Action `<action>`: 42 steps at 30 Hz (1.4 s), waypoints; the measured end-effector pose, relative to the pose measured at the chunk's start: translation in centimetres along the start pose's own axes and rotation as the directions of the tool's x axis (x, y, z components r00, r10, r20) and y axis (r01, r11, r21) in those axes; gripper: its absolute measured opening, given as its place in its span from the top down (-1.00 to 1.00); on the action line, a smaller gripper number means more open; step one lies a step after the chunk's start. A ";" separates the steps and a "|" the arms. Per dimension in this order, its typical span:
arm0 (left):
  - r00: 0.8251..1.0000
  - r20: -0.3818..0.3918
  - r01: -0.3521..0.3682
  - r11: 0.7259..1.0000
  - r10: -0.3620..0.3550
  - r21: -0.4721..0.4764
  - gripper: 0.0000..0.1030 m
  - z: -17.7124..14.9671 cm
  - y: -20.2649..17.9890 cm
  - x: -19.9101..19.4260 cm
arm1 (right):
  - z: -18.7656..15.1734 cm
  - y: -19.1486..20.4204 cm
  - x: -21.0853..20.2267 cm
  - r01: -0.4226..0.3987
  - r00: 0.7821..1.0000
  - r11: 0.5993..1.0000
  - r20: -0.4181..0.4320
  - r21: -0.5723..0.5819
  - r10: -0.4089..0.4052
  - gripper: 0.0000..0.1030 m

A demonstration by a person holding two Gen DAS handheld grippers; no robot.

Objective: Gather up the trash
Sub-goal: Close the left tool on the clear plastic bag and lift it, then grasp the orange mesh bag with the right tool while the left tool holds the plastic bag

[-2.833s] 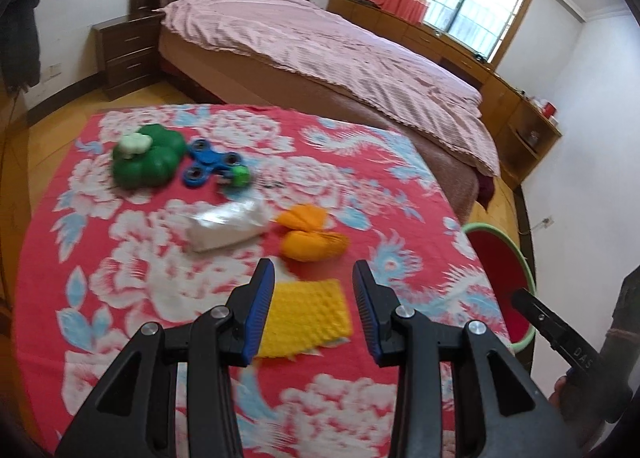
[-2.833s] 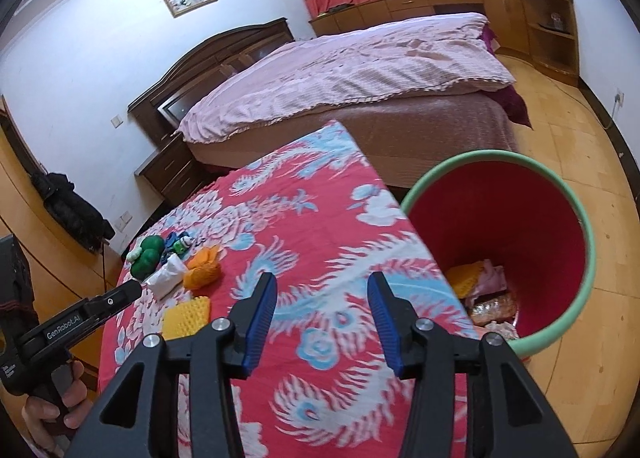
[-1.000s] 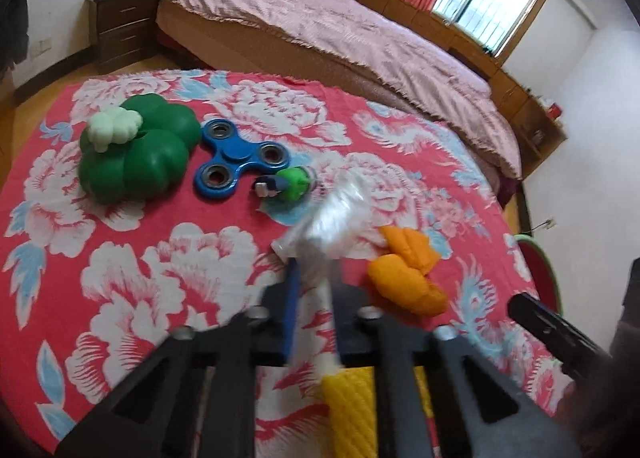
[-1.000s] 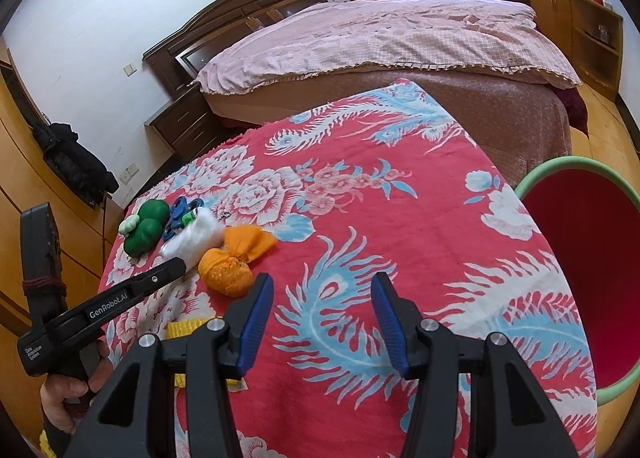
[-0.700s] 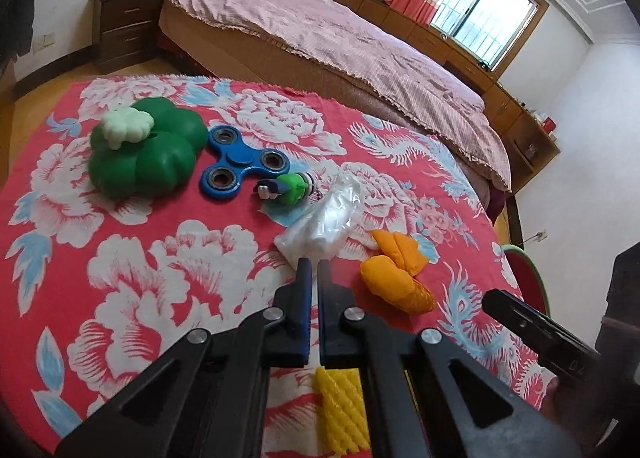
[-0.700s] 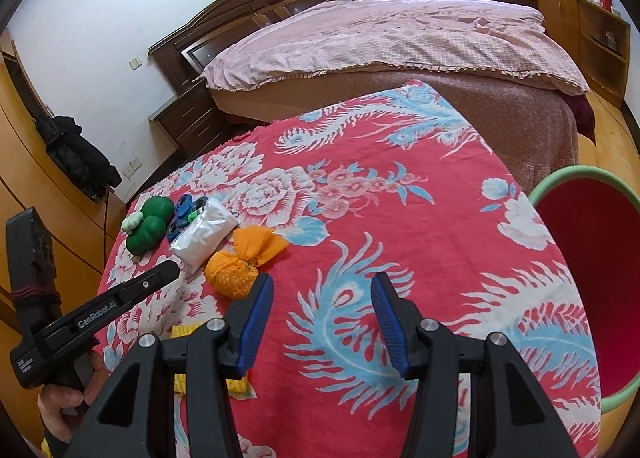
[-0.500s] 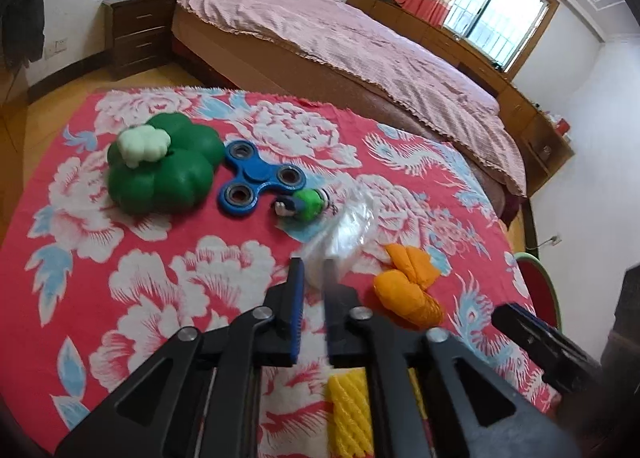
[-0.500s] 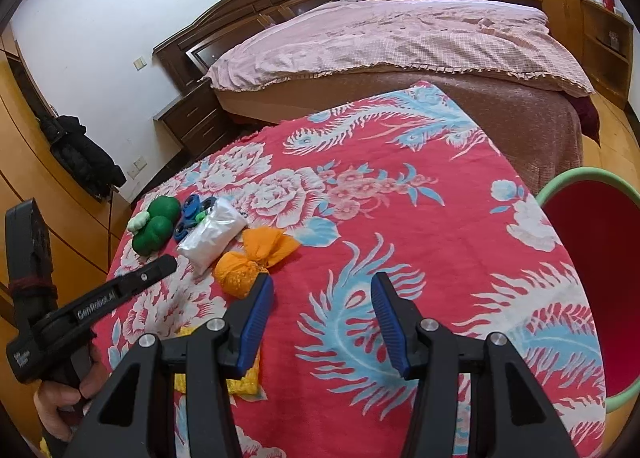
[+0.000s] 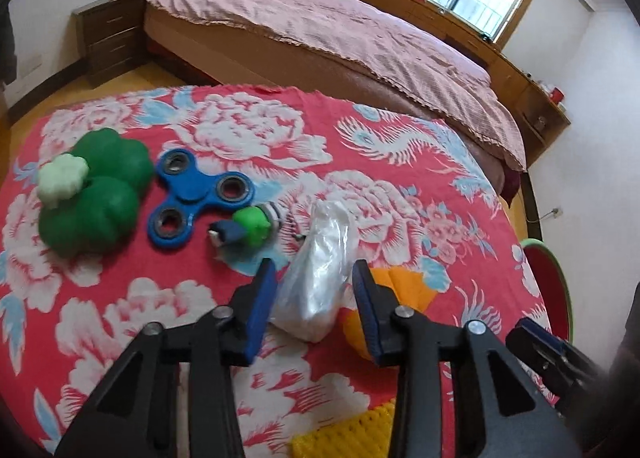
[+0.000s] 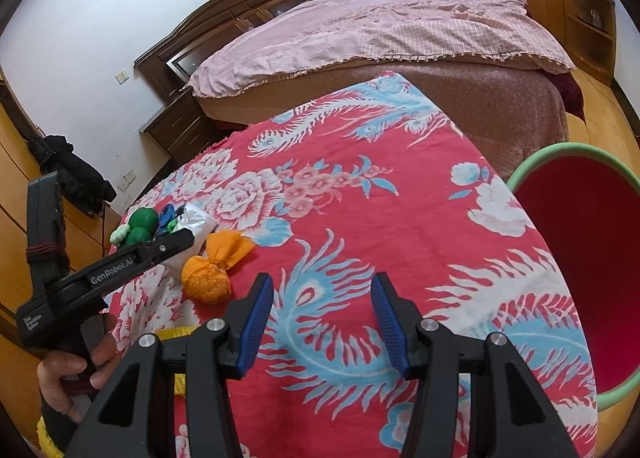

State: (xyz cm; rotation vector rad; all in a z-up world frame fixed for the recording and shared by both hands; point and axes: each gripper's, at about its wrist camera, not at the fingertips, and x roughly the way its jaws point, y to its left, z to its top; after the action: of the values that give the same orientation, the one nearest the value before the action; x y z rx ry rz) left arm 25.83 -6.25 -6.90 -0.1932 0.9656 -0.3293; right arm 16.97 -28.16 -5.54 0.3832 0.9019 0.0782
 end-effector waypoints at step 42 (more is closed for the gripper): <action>0.980 0.123 -0.113 0.944 0.158 -0.309 0.40 -7.2 9.4 -10.8 | -0.8 10.4 6.1 -0.008 0.997 0.968 -0.072 -0.250 -0.011 0.27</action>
State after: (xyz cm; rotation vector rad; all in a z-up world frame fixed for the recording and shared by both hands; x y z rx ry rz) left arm 16.00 6.28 -5.46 -0.4212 0.8746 -0.0375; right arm 21.12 -16.91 -6.84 0.1447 0.9517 0.2041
